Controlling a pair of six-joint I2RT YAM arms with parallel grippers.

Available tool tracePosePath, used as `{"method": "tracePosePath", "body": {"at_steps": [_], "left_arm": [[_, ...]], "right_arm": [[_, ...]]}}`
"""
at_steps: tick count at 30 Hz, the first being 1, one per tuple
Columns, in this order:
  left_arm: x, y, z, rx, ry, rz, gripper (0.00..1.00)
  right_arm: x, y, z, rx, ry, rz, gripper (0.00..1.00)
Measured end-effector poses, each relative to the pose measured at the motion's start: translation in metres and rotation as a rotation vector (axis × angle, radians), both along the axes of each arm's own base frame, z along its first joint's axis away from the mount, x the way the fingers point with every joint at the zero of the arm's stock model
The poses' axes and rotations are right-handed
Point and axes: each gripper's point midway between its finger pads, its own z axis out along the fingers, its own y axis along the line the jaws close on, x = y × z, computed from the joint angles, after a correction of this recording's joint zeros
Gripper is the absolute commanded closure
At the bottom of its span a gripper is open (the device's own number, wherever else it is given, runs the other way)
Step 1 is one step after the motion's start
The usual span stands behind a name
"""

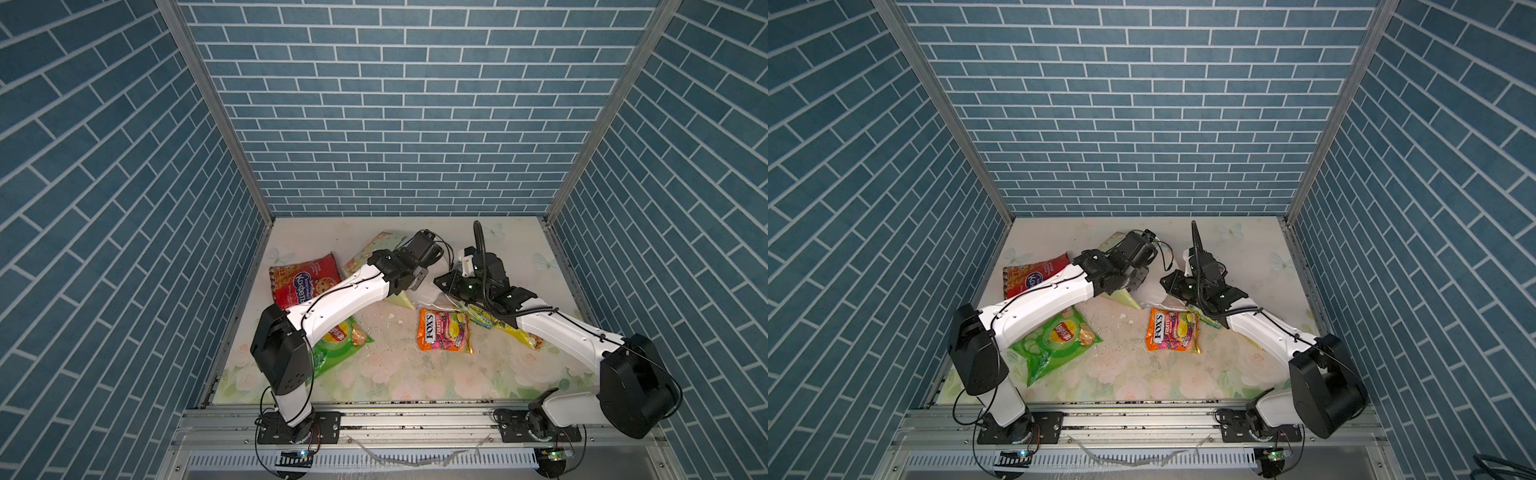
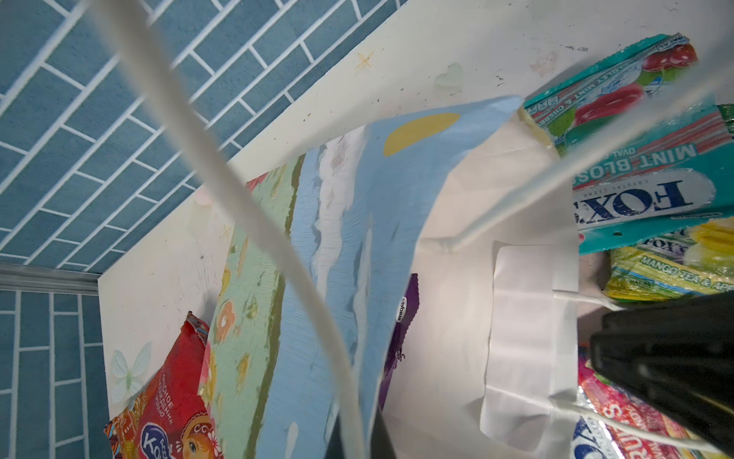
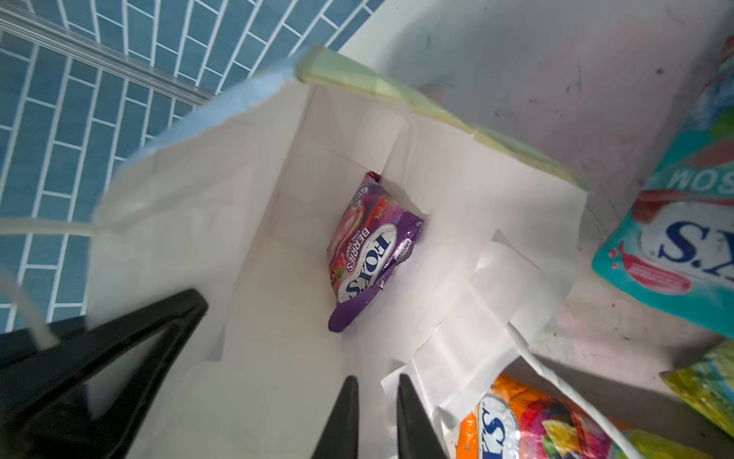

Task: Take the snacks out of the paper bag
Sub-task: Pick up the snack from the center of the table, then pick up the snack from the paper bag.

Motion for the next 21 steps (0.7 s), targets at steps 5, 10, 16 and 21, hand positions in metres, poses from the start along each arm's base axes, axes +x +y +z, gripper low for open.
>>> {"method": "tracePosePath", "body": {"at_steps": [5,10,16,21], "left_arm": [[-0.003,-0.007,0.001,-0.019,0.012,0.001,1.00],[-0.002,-0.011,0.004,-0.030,0.013,-0.006,1.00],[0.002,-0.022,0.000,-0.040,0.028,-0.020,1.00],[0.002,-0.026,-0.004,-0.043,0.043,-0.031,1.00]], "right_arm": [[0.003,0.011,-0.020,0.008,0.053,0.000,0.79],[0.010,0.024,-0.040,0.033,0.111,-0.011,0.74],[0.016,0.041,-0.063,0.024,0.176,-0.004,0.63],[0.026,0.054,-0.061,0.028,0.167,0.006,0.60]]}}
